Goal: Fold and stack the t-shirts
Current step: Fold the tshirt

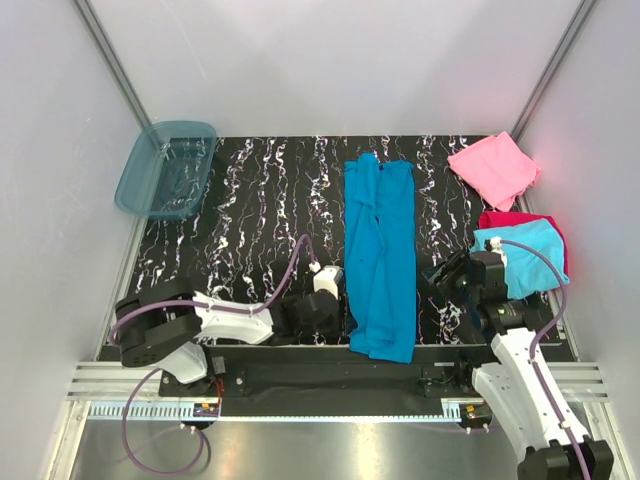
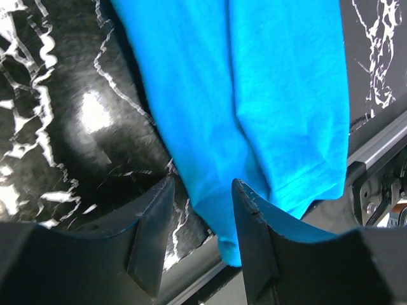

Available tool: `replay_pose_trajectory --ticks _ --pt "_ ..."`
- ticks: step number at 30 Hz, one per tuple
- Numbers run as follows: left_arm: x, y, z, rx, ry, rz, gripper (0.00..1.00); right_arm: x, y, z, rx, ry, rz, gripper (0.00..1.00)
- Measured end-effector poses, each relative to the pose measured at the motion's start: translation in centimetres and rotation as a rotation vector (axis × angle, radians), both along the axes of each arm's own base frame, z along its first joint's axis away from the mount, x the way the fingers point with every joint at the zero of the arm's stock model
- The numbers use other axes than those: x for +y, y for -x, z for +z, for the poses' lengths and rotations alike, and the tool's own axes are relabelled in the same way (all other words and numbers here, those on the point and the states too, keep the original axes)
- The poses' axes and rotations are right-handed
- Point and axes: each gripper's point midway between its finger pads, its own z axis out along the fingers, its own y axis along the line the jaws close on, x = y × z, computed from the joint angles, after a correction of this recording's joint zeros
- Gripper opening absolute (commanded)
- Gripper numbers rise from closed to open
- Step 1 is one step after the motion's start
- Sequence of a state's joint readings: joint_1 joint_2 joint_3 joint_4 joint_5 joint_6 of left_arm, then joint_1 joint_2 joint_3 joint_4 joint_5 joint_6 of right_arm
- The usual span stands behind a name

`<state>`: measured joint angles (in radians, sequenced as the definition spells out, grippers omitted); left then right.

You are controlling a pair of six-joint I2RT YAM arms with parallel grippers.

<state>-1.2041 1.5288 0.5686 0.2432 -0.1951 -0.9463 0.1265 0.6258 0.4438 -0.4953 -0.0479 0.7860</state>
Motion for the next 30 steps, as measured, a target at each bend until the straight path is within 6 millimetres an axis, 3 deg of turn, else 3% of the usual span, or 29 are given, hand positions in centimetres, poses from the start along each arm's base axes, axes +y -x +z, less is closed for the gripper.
replay_pose_trajectory --ticks 6,13,20,26,30 --pt "1.3 0.4 -0.1 -0.002 0.0 0.003 0.47 0.5 1.3 -3.3 0.117 -0.021 0.019 0.63" --pt "1.2 0.0 -0.1 -0.005 0.007 0.008 0.47 1.8 1.9 -3.6 0.148 -0.089 0.057 0.63" --pt "-0.9 -2.1 0.0 -0.002 0.038 -0.004 0.46 2.8 3.1 -3.6 0.175 -0.136 0.103 0.63" --pt "-1.6 -3.8 0.1 0.037 0.109 -0.009 0.45 2.9 4.5 -3.9 0.21 -0.142 0.118 0.64" --pt "-1.5 -3.6 0.1 0.056 0.136 -0.026 0.45 2.9 5.3 -3.8 0.212 -0.153 0.108 0.63"
